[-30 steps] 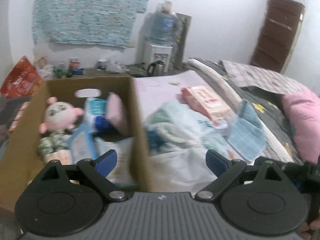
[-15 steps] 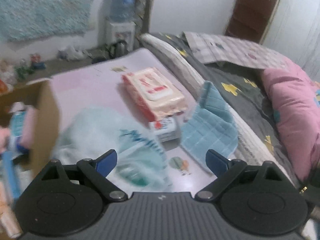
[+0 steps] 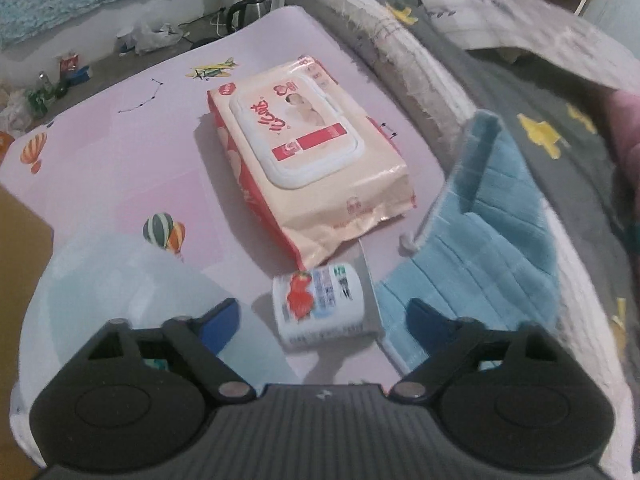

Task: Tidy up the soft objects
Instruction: 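Grasp the white strawberry yogurt cup with the left tool, then lift the yogurt cup with the left tool toward the right tool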

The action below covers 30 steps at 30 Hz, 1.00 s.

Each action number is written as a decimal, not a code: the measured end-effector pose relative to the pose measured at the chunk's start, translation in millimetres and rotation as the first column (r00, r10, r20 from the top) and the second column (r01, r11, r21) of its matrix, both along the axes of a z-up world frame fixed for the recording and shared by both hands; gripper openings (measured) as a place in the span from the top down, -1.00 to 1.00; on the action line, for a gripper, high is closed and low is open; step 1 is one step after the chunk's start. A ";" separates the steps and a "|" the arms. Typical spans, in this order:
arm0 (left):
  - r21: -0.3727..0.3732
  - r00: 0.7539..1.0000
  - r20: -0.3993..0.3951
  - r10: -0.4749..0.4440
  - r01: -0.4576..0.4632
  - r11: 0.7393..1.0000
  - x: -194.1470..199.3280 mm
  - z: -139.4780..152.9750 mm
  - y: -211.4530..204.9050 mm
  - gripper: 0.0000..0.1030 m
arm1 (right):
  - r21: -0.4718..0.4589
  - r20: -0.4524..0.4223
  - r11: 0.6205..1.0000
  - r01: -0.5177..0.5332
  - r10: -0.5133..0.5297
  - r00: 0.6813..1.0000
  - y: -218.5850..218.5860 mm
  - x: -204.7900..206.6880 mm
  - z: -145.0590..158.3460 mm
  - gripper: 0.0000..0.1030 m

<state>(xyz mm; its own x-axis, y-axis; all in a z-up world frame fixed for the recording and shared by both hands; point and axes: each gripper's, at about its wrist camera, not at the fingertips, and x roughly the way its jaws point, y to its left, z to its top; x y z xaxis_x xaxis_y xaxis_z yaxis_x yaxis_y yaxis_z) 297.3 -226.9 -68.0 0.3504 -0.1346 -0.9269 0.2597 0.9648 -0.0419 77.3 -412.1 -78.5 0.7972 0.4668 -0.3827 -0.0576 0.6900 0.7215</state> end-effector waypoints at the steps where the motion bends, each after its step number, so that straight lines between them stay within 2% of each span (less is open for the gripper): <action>1: 0.010 1.000 -0.011 0.005 -0.005 1.000 4.0 -3.6 -2.3 -0.44 | 0.002 -0.002 1.000 0.003 -0.003 1.000 -2.1 0.5 -1.3 -0.42; 2: 0.013 1.000 -0.026 0.011 -0.010 1.000 7.5 -6.6 -4.2 -0.29 | 0.005 -0.003 1.000 0.006 -0.006 1.000 -4.2 1.8 -2.8 -0.42; 3: 0.003 0.999 -0.041 0.012 -0.012 1.000 10.2 -10.3 -5.3 -0.26 | 0.006 -0.004 1.000 0.008 -0.008 1.000 -5.9 3.1 -4.5 -0.42; 7: 0.026 0.999 -0.037 0.013 -0.012 1.000 15.1 -16.3 -12.0 -0.26 | 0.021 -0.011 1.000 0.015 -0.015 1.000 -10.9 3.5 -8.9 -0.42; 12: -0.003 0.999 -0.045 0.029 -0.029 1.000 14.4 -15.3 -7.1 -0.22 | 0.031 -0.015 0.999 0.016 -0.016 1.000 -14.2 2.0 -11.7 -0.42; 17: -0.097 0.996 -0.075 0.044 -0.051 0.994 5.8 -3.7 0.5 -0.21 | 0.027 -0.013 0.999 0.026 -0.025 1.000 -16.5 -4.5 -9.2 -0.42; 21: -0.165 0.998 -0.057 0.006 -0.015 0.986 -18.1 19.4 -0.6 -0.21 | 0.053 -0.007 0.998 0.046 -0.046 0.999 -22.4 -17.8 -9.0 -0.42; 26: -0.279 0.999 -0.019 -0.037 0.030 0.960 -62.6 50.8 0.8 -0.21 | 0.099 -0.002 0.992 0.079 -0.079 0.997 -32.5 -43.6 -12.1 -0.42; 30: -0.357 0.998 -0.023 -0.063 0.051 0.933 -110.3 59.3 6.4 -0.21 | 0.089 0.002 0.993 0.074 -0.074 0.997 -32.9 -68.9 -12.2 -0.42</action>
